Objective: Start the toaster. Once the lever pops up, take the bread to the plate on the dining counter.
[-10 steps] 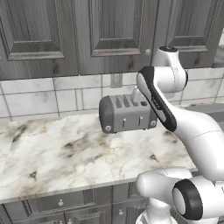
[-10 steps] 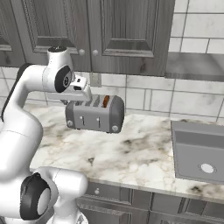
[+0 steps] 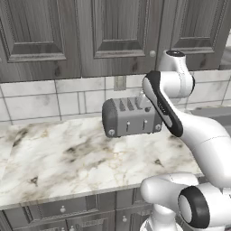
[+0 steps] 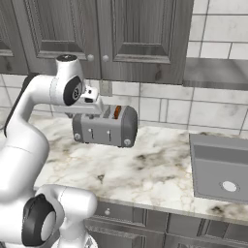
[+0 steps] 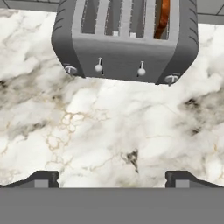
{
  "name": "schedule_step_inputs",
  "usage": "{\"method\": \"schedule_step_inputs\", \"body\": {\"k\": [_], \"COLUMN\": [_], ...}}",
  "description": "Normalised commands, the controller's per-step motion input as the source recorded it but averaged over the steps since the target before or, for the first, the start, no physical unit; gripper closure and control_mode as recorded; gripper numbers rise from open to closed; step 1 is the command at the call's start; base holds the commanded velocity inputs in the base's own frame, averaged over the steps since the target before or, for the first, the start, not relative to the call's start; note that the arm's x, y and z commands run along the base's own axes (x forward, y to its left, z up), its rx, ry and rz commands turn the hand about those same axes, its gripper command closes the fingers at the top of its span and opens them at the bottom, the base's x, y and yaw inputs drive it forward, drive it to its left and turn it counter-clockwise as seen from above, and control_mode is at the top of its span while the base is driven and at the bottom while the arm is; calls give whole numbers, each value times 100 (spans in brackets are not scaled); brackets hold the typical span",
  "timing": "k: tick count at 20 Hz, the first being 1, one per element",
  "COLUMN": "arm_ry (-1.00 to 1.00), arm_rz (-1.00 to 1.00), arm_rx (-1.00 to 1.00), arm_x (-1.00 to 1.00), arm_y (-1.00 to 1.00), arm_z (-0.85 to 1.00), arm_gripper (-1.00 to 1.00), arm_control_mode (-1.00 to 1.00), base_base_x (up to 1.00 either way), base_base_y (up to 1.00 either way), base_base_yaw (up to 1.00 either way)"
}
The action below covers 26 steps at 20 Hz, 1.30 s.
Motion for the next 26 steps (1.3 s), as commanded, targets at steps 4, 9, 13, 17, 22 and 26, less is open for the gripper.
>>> {"method": "schedule_step_inputs", "body": {"k": [4,9,13,17,22,26], "arm_ry": [-3,-5,-8,-9,-8,-7], "arm_rz": [3,1,0,0,0,0], "arm_rx": [0,0,0,0,0,0], "arm_x": [-1,0,0,0,0,0], "arm_y": [-17,-5,0,0,0,-1], "arm_z": [-34,-18,-18,-14,-9,-4], "arm_gripper": [-100,-100,-100,-100,-100,-100], "arm_control_mode": [-100,-100,-100,-100,-100,-100], "base_base_x": [0,0,0,0,0,0], "base_base_y": [0,0,0,0,0,0], "base_base_yaw": [0,0,0,0,0,0]}}
